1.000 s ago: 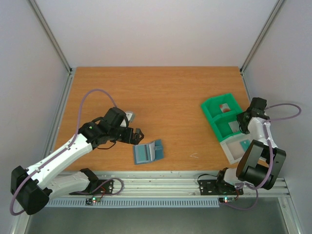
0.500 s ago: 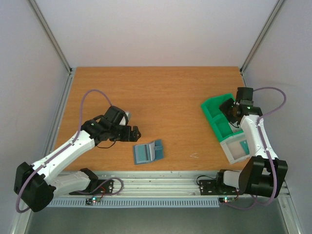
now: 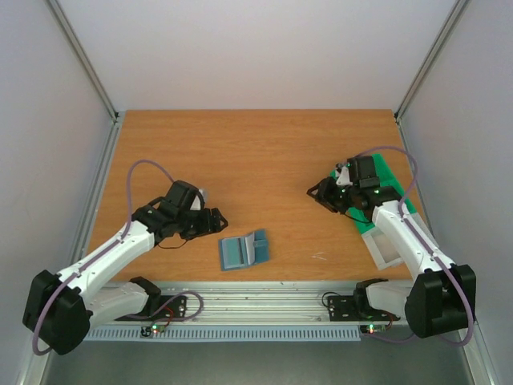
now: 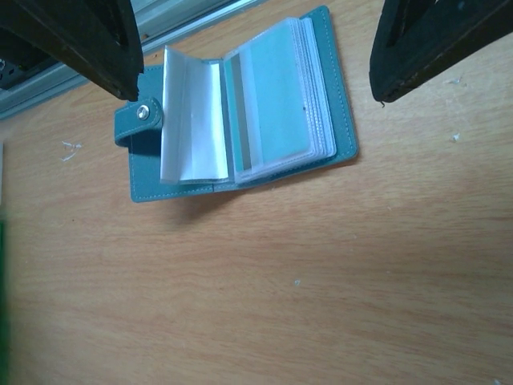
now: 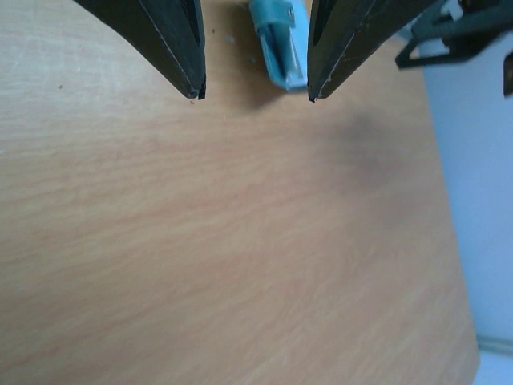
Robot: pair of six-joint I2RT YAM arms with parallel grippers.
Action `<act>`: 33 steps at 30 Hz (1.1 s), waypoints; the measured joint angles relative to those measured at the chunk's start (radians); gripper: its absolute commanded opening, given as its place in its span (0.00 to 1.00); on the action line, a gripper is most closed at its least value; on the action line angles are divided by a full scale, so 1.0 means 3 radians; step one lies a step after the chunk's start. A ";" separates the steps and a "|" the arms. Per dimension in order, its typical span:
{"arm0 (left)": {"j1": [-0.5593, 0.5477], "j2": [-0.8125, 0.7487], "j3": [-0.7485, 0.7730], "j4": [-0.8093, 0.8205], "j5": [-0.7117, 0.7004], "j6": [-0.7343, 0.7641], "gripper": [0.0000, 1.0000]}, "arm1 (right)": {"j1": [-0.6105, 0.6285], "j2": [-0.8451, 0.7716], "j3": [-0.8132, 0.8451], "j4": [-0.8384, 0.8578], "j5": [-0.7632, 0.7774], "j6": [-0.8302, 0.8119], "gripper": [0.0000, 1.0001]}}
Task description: Take the credit cards out of the card holder
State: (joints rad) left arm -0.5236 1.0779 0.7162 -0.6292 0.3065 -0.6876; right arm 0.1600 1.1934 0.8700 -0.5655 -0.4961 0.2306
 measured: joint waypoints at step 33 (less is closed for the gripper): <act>0.0043 0.0332 -0.1015 0.1492 0.0529 -0.0565 0.48 | 0.2246 0.1047 0.0038 0.0853 0.0170 0.0357 0.26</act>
State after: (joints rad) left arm -0.5106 1.1774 0.4118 -0.1818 0.4652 -0.8570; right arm 0.8337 1.5074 0.8814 -0.3096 -0.4450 0.3378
